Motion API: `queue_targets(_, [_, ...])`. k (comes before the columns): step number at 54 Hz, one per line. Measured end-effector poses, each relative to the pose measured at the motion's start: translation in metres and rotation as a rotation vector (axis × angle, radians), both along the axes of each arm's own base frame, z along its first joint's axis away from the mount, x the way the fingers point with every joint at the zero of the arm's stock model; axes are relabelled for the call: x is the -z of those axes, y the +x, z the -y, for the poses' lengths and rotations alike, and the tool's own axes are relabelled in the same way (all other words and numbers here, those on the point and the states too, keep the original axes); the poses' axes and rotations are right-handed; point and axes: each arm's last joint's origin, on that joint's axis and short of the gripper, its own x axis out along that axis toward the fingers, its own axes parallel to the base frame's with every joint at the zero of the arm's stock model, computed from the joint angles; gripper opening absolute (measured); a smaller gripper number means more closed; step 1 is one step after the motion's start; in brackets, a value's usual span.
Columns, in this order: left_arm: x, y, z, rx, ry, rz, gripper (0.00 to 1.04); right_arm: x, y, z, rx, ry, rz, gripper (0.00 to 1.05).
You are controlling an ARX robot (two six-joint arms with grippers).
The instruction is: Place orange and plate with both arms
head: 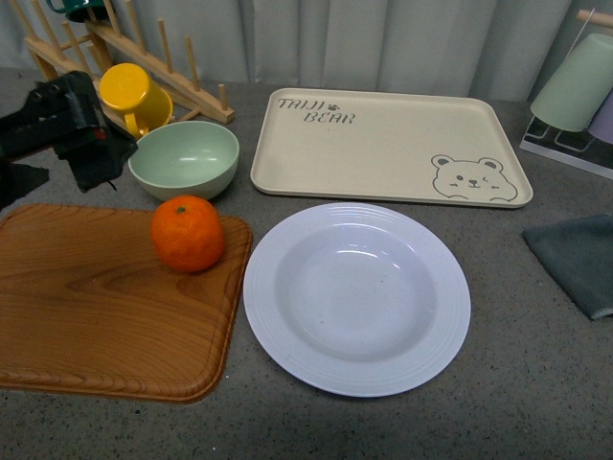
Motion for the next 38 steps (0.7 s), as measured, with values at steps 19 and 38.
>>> queue_targets(19, [0.032,0.029,0.029,0.158,0.03,-0.106,0.98,0.0,0.0,0.0,0.0,0.0,0.0,0.96])
queue_targets(38, [0.046,0.037,0.032,0.225,0.085,-0.119,0.98,0.0,0.0,0.0,0.0,0.0,0.0,0.96])
